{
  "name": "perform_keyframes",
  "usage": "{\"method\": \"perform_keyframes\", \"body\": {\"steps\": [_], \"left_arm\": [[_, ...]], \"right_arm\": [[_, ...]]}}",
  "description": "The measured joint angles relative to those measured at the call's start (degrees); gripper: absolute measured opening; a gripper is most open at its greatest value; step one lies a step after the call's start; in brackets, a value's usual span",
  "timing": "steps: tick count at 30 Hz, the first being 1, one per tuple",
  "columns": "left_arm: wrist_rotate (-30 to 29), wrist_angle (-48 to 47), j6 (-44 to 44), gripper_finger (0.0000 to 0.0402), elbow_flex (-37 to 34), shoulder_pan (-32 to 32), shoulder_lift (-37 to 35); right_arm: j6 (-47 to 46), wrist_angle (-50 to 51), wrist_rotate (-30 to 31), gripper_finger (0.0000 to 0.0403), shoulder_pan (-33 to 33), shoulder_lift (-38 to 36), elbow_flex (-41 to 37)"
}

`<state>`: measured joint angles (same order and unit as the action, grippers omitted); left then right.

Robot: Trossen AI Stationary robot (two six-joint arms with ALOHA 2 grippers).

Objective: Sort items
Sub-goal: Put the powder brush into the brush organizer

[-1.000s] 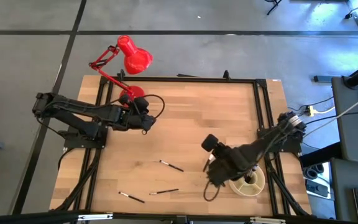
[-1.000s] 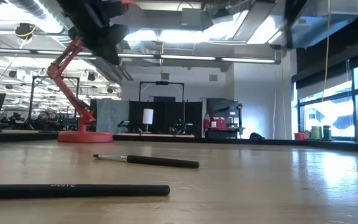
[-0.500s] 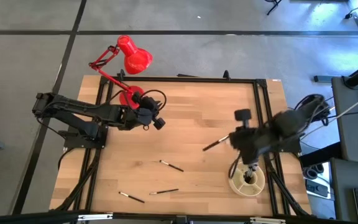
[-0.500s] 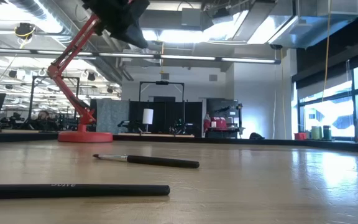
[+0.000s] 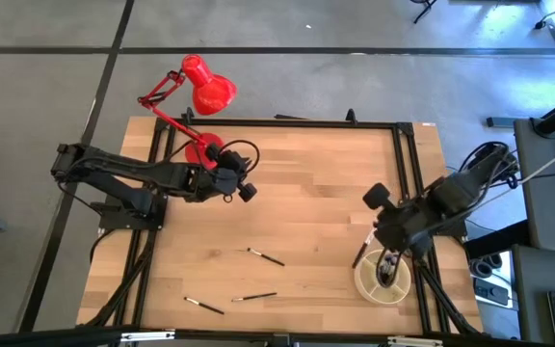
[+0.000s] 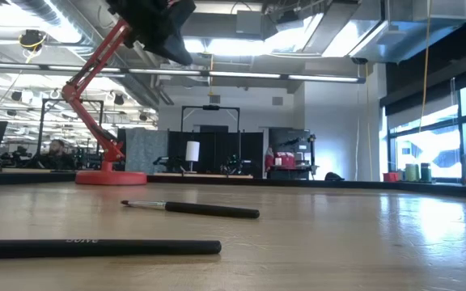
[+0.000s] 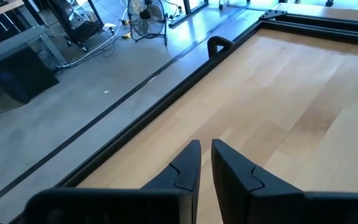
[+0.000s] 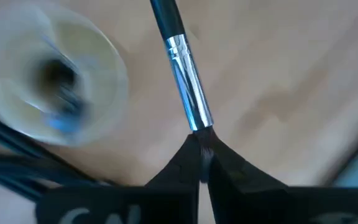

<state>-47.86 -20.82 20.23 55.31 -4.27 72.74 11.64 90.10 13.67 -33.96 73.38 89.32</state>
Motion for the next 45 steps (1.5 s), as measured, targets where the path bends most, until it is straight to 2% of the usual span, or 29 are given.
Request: {"method": "perform_keyframes", "body": {"steps": [3, 9, 13, 16, 20, 26, 30, 34, 40, 45], "left_arm": [[-0.18, 0.52, 0.0, 0.0033, 0.0, 0.0, 1.11], [1.17, 2.06, 0.0, 0.0033, 0.0, 1.44, 4.25], [3.14, 2.66, 0.18, 0.0033, 0.0, 2.46, 6.86], [3.12, 2.63, 1.9, 0.0033, 0.0, 2.62, 9.27], [2.56, 3.02, 4.29, 0.0033, 0.0, 2.86, 12.69], [1.2, 3.09, 7.38, 0.0033, 0.0, 3.69, 15.57], [1.46, 3.28, 8.63, 0.0033, 0.0, 4.55, 15.57], [1.53, 3.49, 9.18, 0.0033, 0.04, 4.55, 15.05], [1.7, 3.28, 9.22, 0.0033, 0.04, 4.55, 15.12], [1.87, 3.32, 9.55, 0.0033, 0.04, 4.55, 15.11]], "right_arm": [[7.65, -0.06, 8.21, 0.0014, -0.65, 0.06, -4.19], [27.12, -0.09, 28.66, 0.001, -0.66, 0.06, -8.63], [39.24, -0.12, 33.65, 0.0011, -0.68, 0.52, -9.48], [41.27, -0.04, 36.99, 0.0012, -3.62, 0.68, -9.73], [40.67, -0.21, 35.76, 0.0012, -9.69, 0.7, -8.69], [31.8, -0.09, 34.92, 0.0013, -19.84, 0.64, -8.51], [24.96, -0.15, 38.28, 0.0013, -25.71, -0.05, -8.51], [24.59, -0.07, 38.86, 0.0013, -30.86, -0.45, -8.54], [25.28, -0.08, 36.42, 0.0013, -33.53, -0.42, -13.34], [31.0, -0.03, 37.24, 0.0013, -33.83, -0.39, -19.12]]}}
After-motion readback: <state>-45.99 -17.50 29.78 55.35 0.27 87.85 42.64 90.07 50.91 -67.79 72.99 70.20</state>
